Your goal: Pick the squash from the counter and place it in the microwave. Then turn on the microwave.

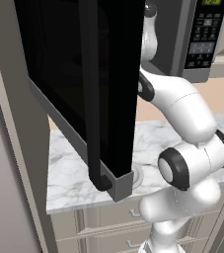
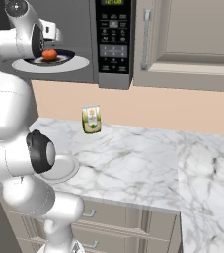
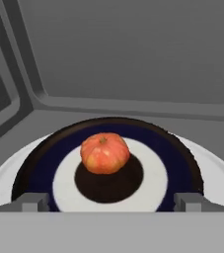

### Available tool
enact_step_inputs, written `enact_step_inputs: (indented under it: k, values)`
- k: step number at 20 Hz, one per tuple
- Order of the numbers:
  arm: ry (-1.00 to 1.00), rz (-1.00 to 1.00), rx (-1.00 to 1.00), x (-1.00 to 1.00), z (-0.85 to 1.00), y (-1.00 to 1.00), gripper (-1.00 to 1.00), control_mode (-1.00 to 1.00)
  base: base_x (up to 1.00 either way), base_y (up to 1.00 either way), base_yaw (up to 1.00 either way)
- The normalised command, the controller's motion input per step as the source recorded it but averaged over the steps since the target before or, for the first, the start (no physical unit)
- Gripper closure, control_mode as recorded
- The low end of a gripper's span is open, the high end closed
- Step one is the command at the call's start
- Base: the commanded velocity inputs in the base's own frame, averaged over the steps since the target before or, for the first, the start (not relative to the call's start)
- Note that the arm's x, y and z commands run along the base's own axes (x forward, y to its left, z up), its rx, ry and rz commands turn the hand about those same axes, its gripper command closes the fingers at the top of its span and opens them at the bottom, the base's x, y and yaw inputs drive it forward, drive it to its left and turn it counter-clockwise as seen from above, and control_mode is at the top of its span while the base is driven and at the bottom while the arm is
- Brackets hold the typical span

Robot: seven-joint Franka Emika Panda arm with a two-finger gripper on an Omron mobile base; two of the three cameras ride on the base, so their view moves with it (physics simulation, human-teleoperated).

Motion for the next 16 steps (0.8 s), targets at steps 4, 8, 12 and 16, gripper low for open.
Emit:
enact_step_inputs:
  k: [4, 8, 12, 16]
  values:
    - [-0.02, 0.00, 0.00, -0.49, 0.01, -0.12, -1.00, -1.00, 0.00, 0.00, 0.00]
    - [-0.02, 0.00, 0.00, -0.54, 0.00, -0.10, 1.00, -1.00, 0.00, 0.00, 0.00]
    - [-0.03, 0.00, 0.00, -0.57, 0.00, -0.10, 1.00, -1.00, 0.00, 0.00, 0.00]
    - [-0.03, 0.00, 0.00, -0.57, 0.01, -0.15, 1.00, -1.00, 0.00, 0.00, 0.00]
